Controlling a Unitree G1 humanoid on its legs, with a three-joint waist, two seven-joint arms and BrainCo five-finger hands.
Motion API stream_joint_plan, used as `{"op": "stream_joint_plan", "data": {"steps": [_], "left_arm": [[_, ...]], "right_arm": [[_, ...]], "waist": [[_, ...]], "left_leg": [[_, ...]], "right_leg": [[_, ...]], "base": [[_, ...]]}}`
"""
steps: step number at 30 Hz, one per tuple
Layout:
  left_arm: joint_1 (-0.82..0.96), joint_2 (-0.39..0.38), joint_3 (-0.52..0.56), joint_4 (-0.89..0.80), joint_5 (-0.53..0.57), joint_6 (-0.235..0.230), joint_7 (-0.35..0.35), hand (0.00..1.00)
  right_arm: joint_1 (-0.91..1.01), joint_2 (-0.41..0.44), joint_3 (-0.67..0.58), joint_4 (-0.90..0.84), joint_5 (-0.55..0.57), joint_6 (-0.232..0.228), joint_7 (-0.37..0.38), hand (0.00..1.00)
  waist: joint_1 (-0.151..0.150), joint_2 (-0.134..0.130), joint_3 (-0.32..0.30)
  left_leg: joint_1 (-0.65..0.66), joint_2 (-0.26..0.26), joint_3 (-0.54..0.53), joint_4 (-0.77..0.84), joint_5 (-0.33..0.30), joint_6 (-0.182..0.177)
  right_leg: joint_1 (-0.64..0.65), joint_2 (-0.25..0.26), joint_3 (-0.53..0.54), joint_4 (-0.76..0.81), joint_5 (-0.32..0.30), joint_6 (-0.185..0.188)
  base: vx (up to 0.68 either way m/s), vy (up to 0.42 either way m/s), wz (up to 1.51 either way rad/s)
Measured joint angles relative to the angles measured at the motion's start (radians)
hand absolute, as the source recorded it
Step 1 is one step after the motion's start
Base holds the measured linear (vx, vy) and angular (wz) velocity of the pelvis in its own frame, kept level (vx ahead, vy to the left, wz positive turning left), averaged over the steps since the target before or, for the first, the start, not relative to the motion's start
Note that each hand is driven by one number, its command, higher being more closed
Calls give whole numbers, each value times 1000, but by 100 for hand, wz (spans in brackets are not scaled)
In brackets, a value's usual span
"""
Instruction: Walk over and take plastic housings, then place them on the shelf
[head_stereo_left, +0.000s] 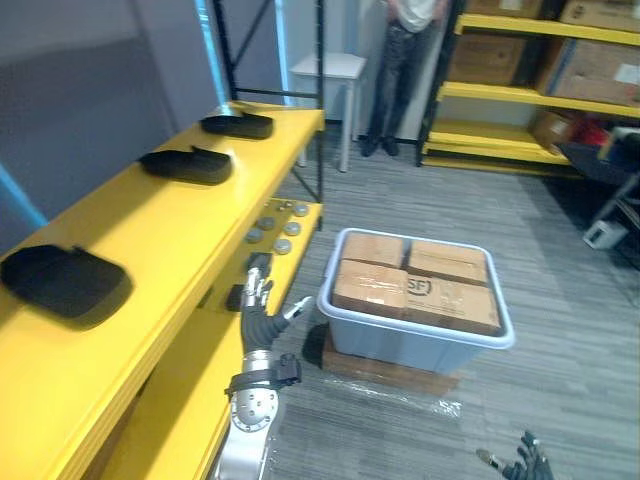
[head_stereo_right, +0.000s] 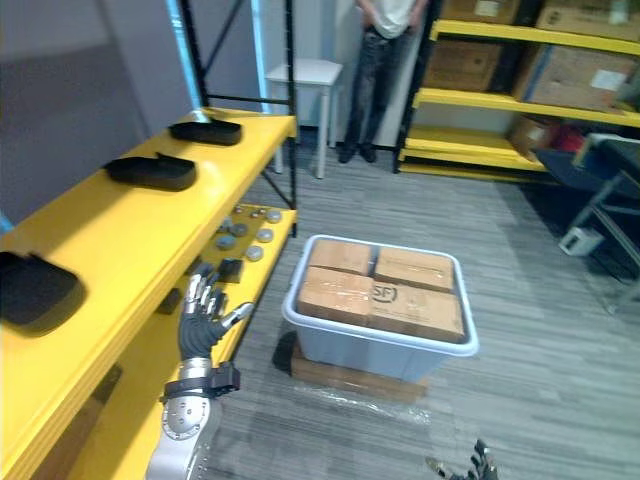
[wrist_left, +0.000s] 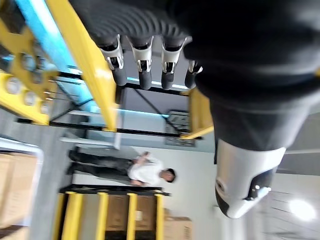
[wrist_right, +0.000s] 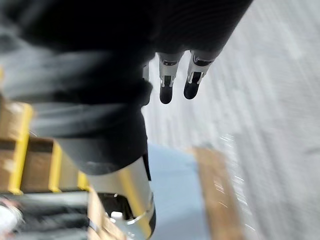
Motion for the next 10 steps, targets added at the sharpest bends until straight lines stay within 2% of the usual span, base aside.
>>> {"op": "stream_joint_plan", "data": {"steps": [1,3,4,5,6,7,10], "left_arm": [[6,2,45,36,-5,10,3,0],[8,13,98,104,-6,20,13,0],[11,34,120,171,-26,27,15,0],[12,43,120,209,-36,27,14,0],[18,49,118,265,-42,28,13,0],[28,60,127,339,-41,27,13,0],[18,87,137,485,-66,28,9,0]], "right_arm": [[-1,-9,2,0,0,-1,-2,0],[-6,-13,1,6,0,-1,-5,0],[-26,-12,2,44,1,-4,-8,0],[-40,-12,-5,84,2,-5,-11,0],[-75,-34,-13,180,3,-5,-15,0],[-113,-50,-4,292,2,0,-15,0],[-130,-45,17,379,0,0,-14,0]], "waist": [[-4,-2,-1],[-8,-7,1],[-11,-35,18],[-12,-41,20],[-12,-39,20],[10,-31,9],[10,-34,7]], "left_leg": [[0,-2,3,1,18,-1],[-12,-5,0,56,30,5],[-22,-26,-33,72,6,-3],[-16,-56,-54,8,2,-9],[-4,-95,-81,-165,67,32],[7,-105,-86,-207,175,28],[-5,-116,-106,-195,174,29]], "right_leg": [[2,7,18,-21,10,-15],[29,-4,32,-62,20,-21],[72,-38,45,-90,26,-22],[94,-53,42,-110,35,-19],[130,-64,33,-152,53,-11],[154,-65,33,-191,63,7],[175,-79,-13,-216,84,18]], "base": [[139,-71,-31],[135,-18,-25],[156,16,-9],[124,46,9],[106,72,-14],[105,72,-18],[96,44,15]]}}
